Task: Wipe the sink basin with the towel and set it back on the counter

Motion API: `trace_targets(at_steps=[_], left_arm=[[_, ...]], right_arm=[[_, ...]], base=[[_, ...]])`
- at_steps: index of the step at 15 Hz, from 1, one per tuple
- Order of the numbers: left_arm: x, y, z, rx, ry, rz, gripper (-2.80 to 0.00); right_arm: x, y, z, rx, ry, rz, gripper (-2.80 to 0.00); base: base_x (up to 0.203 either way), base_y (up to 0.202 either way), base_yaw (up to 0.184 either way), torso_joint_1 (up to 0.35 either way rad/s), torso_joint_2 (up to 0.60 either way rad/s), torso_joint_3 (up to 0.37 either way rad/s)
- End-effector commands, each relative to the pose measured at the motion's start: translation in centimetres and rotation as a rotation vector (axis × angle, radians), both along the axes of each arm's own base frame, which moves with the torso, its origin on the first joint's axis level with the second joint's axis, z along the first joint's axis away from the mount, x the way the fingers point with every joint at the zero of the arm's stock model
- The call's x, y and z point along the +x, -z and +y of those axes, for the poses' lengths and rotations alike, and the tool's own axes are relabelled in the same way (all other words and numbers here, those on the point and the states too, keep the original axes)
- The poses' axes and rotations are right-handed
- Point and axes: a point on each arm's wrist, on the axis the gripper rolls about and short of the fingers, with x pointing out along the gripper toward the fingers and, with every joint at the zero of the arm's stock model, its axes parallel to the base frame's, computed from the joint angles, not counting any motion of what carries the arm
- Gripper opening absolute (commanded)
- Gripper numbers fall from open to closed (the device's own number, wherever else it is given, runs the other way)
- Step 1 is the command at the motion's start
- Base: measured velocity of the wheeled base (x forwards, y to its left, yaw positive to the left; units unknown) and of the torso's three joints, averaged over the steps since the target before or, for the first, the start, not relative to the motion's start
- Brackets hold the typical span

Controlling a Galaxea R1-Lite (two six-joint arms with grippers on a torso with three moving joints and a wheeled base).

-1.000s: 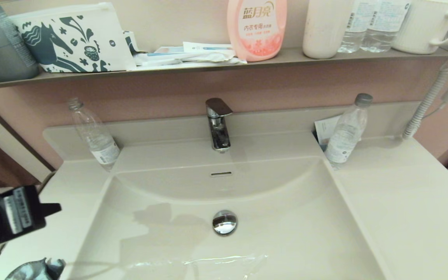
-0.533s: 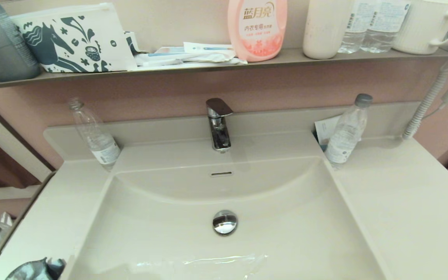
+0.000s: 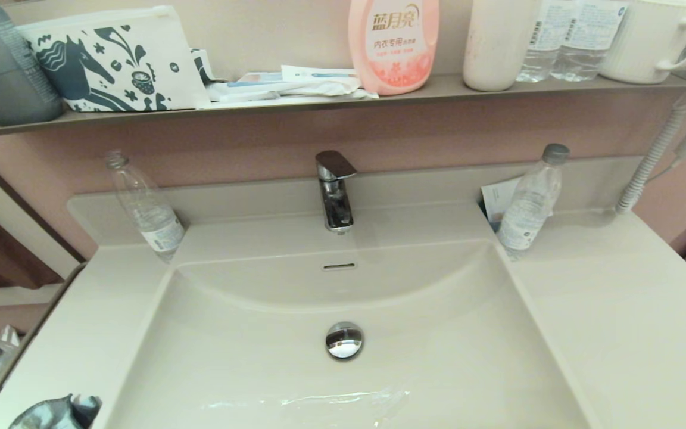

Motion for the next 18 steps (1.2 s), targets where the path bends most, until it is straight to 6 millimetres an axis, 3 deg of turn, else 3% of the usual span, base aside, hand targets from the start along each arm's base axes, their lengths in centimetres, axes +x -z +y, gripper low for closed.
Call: trace_targets(at_steps=[1, 4, 8, 10, 18], left_arm=[[-1.5, 2.4, -0.1, 0.031, 0.020, -0.040, -2.80], [-1.3, 5.6, -0.3, 0.108, 0.192, -0.019, -2.80], [2.5, 7.9, -0.5, 0.236, 0.304, -0.062, -2.80], [4.0, 9.3, -0.8, 0.296, 0.446, -0.095, -2.80], [5.3, 12.5, -1.1, 0.329, 0.583, 0.006, -2.80]], right_arm=[[0.0, 0.0, 0.0, 0.000, -0.001, 0.001, -2.80], [0.0, 0.0, 0.0, 0.000, -0.001, 0.002, -2.80], [0.0, 0.0, 0.0, 0.000, -0.001, 0.001, -2.80], [0.0, 0.0, 0.0, 0.000, -0.001, 0.001, -2.80], [0.0, 0.0, 0.0, 0.000, -0.001, 0.001, -2.80]], base=[[0.000, 0.000, 0.000, 0.000, 0.00, 0.000], [0.000, 0.000, 0.000, 0.000, 0.00, 0.000], [0.000, 0.000, 0.000, 0.000, 0.00, 0.000], [0.000, 0.000, 0.000, 0.000, 0.00, 0.000], [0.000, 0.000, 0.000, 0.000, 0.00, 0.000]])
